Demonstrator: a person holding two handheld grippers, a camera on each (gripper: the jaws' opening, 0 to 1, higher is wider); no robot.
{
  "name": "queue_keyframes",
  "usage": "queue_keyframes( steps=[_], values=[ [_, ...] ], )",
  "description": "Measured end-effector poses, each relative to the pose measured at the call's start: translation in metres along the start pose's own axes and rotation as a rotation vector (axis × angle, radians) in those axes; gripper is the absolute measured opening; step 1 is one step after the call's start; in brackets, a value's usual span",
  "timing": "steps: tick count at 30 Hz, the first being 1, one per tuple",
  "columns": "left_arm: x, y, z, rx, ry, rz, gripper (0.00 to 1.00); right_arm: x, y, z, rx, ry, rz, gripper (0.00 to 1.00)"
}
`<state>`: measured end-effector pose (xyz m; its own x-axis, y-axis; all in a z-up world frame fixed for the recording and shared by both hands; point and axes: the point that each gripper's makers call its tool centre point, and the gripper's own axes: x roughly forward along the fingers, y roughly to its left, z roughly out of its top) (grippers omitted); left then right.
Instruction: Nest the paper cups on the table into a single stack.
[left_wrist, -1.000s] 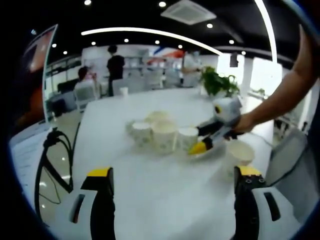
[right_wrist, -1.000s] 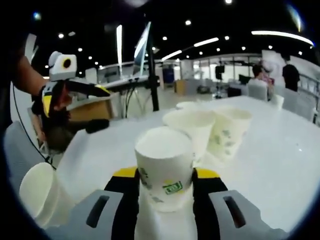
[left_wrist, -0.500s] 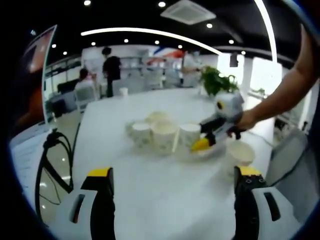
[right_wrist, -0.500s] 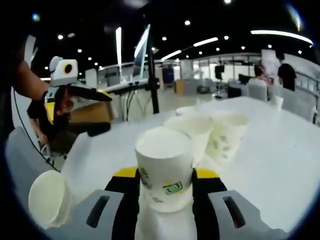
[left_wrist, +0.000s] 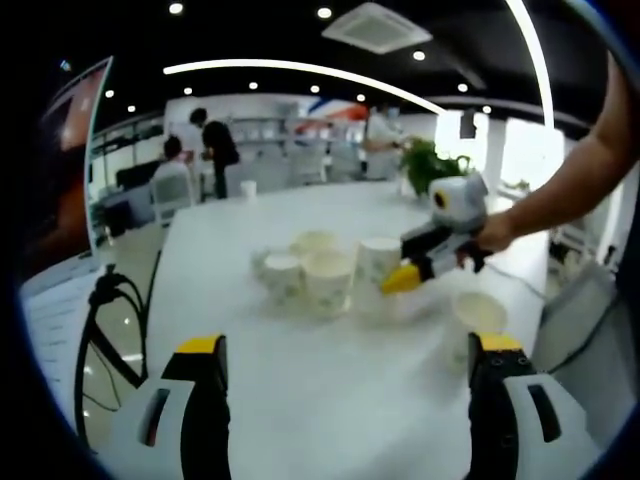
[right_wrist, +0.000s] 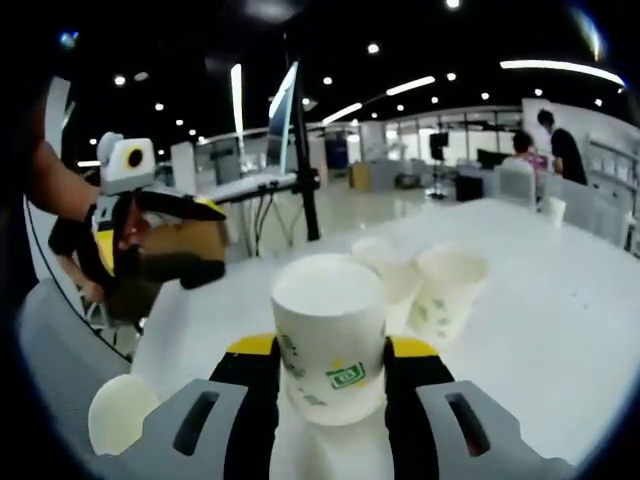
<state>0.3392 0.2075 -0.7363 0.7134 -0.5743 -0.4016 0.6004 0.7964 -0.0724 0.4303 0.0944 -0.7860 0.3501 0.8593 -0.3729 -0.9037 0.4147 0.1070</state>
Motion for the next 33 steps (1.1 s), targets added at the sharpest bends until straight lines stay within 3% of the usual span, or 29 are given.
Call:
queue_keyframes(
  steps=[11, 33],
  values=[
    [-0.001, 0.003, 0.012, -0.001, -0.024, 0.003, 0.98, -0.009, -0.002, 0.017, -0.003, 0.0, 0.004, 0.38],
    [-0.006, 0.002, 0.026, 0.012, -0.055, 0.002, 0.98, -0.024, -0.004, 0.056, -0.039, -0.066, -0.025, 0.37]
  ],
)
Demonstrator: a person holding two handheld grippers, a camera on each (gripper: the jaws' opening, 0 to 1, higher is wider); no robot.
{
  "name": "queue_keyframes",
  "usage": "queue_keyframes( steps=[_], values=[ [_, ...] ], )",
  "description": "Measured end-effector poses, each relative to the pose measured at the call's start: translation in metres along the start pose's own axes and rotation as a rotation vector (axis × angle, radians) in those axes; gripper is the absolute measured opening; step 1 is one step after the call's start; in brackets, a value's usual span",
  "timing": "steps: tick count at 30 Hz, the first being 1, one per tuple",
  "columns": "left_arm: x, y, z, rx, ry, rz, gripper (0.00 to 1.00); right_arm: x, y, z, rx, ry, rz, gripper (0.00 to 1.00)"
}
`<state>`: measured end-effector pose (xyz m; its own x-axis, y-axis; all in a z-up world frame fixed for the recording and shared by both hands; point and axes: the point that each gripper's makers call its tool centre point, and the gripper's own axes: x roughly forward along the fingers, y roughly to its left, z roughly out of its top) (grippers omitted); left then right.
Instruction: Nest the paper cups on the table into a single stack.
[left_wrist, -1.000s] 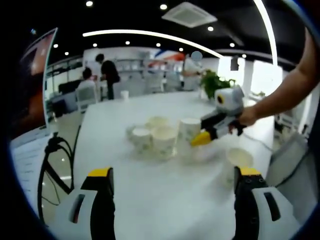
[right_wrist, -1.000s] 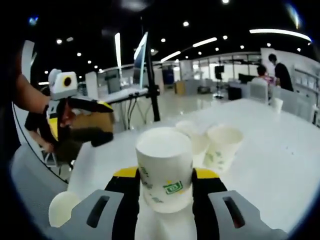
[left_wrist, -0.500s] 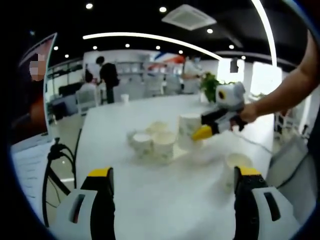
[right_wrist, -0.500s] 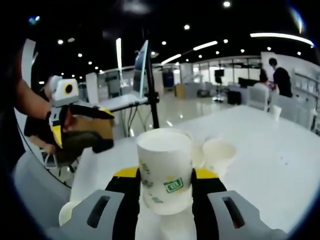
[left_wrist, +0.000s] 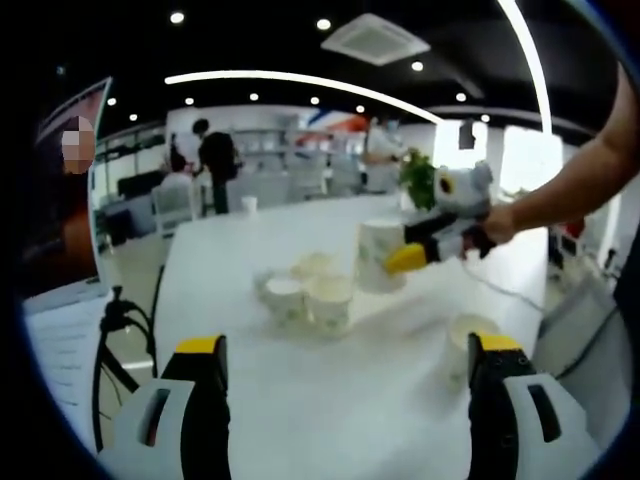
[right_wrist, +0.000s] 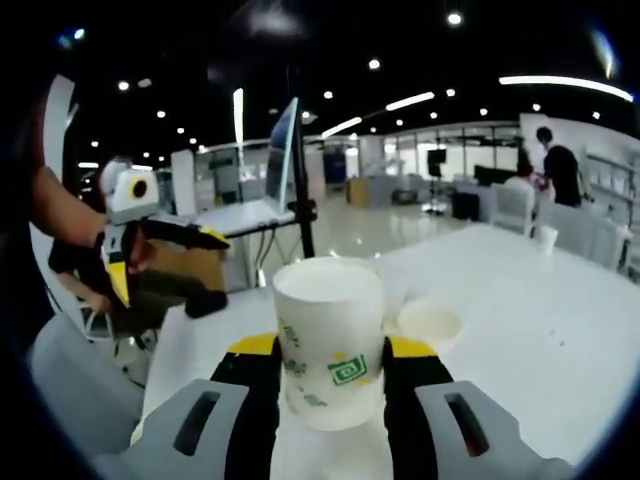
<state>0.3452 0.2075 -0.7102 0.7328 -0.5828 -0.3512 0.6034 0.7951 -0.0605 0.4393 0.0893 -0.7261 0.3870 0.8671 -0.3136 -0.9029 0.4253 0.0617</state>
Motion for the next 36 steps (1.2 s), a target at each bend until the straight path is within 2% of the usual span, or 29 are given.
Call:
queue_keyframes(
  steps=[16, 36],
  values=[
    [-0.003, -0.003, 0.01, 0.009, -0.014, -0.004, 0.98, -0.012, -0.015, 0.03, -0.001, -0.06, -0.052, 0.37],
    [-0.003, -0.004, 0.017, 0.014, -0.018, -0.01, 0.98, -0.019, -0.013, 0.037, 0.0, -0.057, -0.054, 0.37]
  ],
)
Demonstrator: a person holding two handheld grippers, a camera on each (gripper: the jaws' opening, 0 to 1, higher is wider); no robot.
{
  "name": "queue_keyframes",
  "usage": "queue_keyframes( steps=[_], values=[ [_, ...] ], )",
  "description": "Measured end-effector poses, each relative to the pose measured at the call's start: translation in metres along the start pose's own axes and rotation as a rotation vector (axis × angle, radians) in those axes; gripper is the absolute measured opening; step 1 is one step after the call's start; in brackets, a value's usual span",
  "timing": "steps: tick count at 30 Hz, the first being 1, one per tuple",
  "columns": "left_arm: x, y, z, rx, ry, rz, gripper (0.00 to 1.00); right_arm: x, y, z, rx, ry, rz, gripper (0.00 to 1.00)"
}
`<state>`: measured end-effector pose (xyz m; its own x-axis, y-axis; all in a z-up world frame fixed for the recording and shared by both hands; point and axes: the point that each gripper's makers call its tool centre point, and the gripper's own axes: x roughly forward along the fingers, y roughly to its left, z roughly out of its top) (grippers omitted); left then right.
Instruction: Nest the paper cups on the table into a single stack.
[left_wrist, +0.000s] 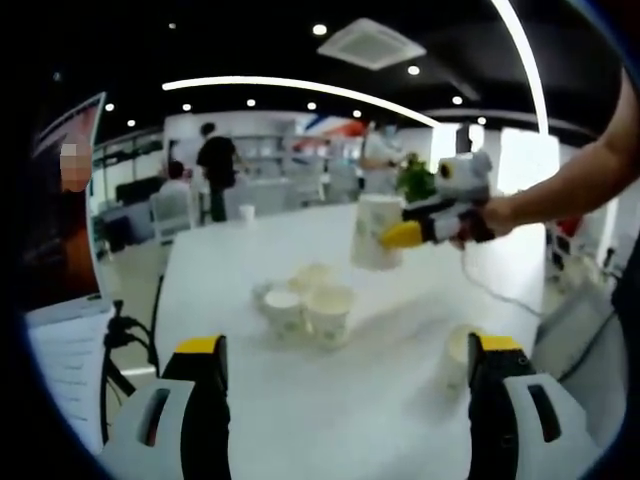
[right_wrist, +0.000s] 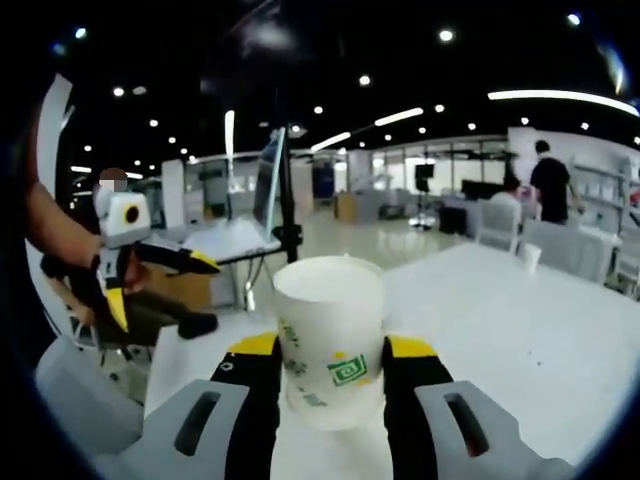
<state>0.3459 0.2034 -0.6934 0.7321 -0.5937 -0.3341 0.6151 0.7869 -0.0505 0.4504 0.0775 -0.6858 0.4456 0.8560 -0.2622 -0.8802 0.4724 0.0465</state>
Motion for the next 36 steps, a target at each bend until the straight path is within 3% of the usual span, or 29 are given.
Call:
queue_keyframes(
  steps=[15, 21, 36],
  values=[
    [0.002, -0.005, 0.001, 0.014, 0.0, -0.025, 0.98, -0.015, 0.015, -0.005, 0.0, 0.011, 0.007, 0.38],
    [0.002, -0.006, 0.015, 0.015, -0.05, -0.023, 0.98, -0.022, 0.02, -0.003, -0.002, 0.008, 0.01, 0.38],
    [0.007, -0.015, 0.016, 0.022, -0.035, -0.051, 0.98, -0.037, 0.04, -0.006, 0.009, 0.009, 0.026, 0.38]
  ],
)
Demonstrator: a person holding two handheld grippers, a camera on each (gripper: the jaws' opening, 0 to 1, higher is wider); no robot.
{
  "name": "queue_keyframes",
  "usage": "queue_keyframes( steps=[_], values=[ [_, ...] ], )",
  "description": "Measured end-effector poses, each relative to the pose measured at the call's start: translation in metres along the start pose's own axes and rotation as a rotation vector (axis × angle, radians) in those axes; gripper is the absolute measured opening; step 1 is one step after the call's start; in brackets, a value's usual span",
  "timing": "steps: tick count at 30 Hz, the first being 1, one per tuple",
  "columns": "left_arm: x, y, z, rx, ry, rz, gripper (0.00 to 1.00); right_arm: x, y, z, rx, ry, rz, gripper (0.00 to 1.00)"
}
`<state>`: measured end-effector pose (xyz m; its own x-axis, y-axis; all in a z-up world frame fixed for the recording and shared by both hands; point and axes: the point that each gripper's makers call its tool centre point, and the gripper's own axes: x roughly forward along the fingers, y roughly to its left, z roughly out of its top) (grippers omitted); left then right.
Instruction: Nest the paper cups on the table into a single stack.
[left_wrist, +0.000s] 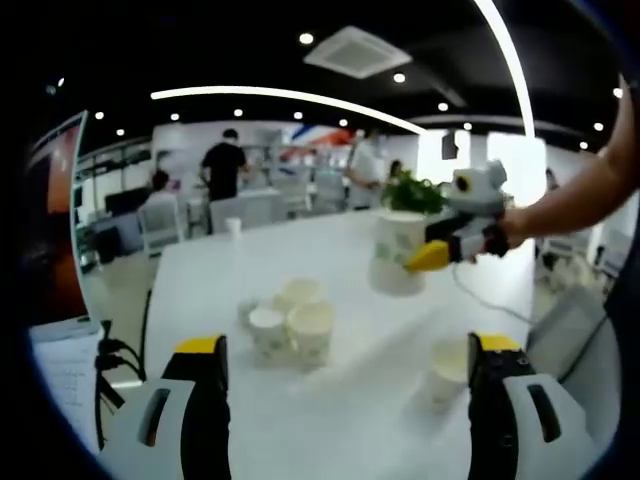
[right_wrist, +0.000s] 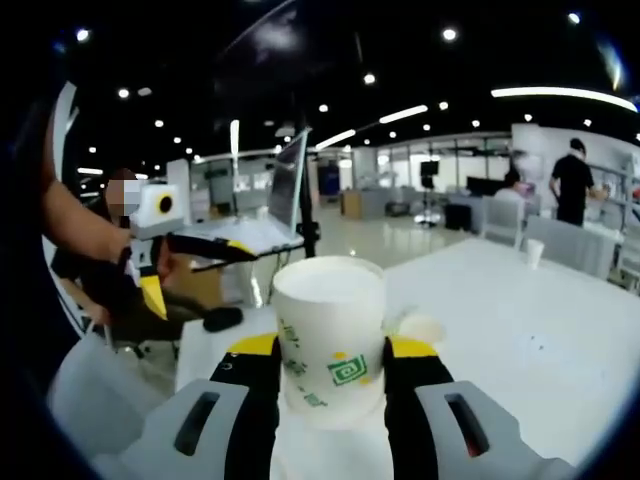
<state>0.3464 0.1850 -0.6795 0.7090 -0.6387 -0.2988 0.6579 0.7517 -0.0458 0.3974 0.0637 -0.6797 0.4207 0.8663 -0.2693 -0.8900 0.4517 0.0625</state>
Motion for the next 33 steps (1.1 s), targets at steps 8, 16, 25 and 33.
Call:
queue_keyframes(
  steps=[8, 16, 25, 33],
  values=[
    [0.005, -0.006, 0.015, 0.008, -0.01, -0.013, 0.98, -0.005, 0.009, -0.004, 0.013, 0.001, -0.002, 0.38],
    [0.008, -0.015, 0.015, 0.002, -0.014, -0.028, 0.98, -0.012, 0.022, -0.008, 0.01, 0.012, 0.007, 0.38],
    [0.016, -0.027, 0.02, 0.001, -0.024, -0.046, 0.98, -0.014, 0.032, -0.007, 0.021, 0.011, 0.013, 0.38],
    [0.017, -0.027, 0.034, -0.022, -0.073, -0.052, 0.97, -0.013, 0.048, -0.005, 0.008, 0.011, 0.031, 0.38]
  ],
)
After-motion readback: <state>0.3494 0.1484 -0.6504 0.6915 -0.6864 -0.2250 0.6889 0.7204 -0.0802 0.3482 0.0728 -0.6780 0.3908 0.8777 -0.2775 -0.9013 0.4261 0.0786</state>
